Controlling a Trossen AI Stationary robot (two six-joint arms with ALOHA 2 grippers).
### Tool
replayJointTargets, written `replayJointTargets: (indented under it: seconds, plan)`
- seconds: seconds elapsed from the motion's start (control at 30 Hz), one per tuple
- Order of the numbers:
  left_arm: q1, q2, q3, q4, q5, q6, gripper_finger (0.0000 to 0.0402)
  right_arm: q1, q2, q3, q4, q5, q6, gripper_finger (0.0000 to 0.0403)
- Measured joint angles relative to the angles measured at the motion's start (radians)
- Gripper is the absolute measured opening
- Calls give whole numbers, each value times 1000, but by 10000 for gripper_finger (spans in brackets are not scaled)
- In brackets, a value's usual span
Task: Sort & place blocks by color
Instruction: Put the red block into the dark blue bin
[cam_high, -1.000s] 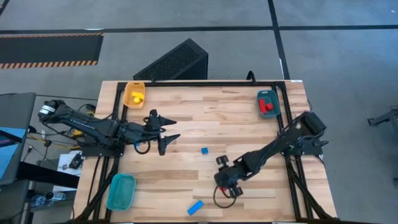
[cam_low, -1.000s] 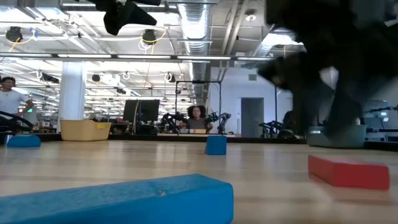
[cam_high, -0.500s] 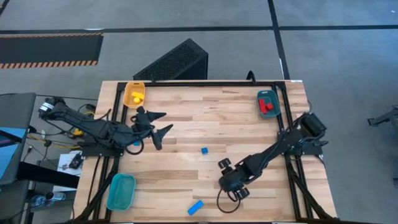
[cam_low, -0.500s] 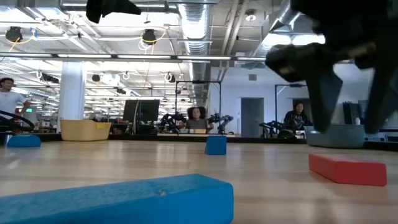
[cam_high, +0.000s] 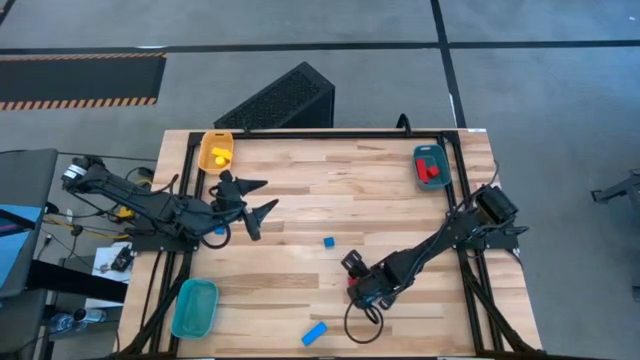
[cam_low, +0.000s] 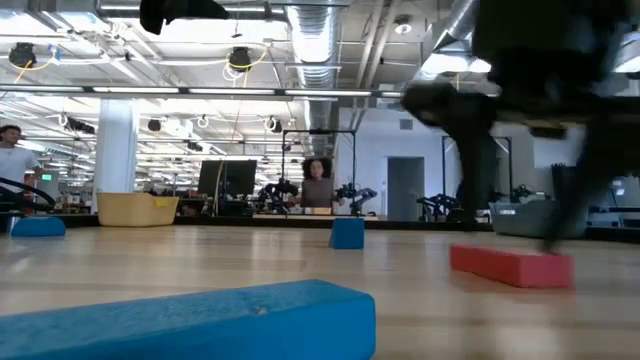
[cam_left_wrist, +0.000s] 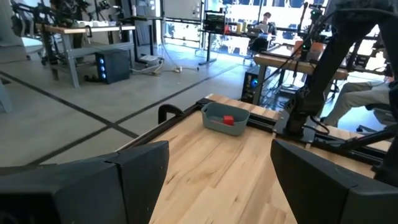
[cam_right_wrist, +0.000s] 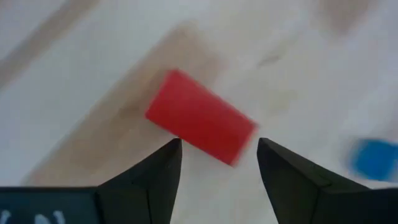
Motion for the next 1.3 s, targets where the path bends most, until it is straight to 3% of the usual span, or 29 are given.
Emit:
replayJointTargets:
  seconds: [0.07,0.4,0.63,0.9,1.07,1.3]
  plan:
    - [0,0,0,2,0,0,274,8,-2,31,13,56,-4,237]
    - [0,0,0,3,0,0,274,14,-3,65,-3,46,-266,241]
    - [0,9,0,16,1,-3,274,-37,-3,65,24,41,-303,241]
    - [0,8,0,23,0,0,274,-48,103,88,-45,46,-575,241]
    - [0,8,0,26,5,0,274,-45,178,164,-62,104,-753,241]
    - [0,8,0,18,11,7,274,-47,235,260,-143,106,-868,240]
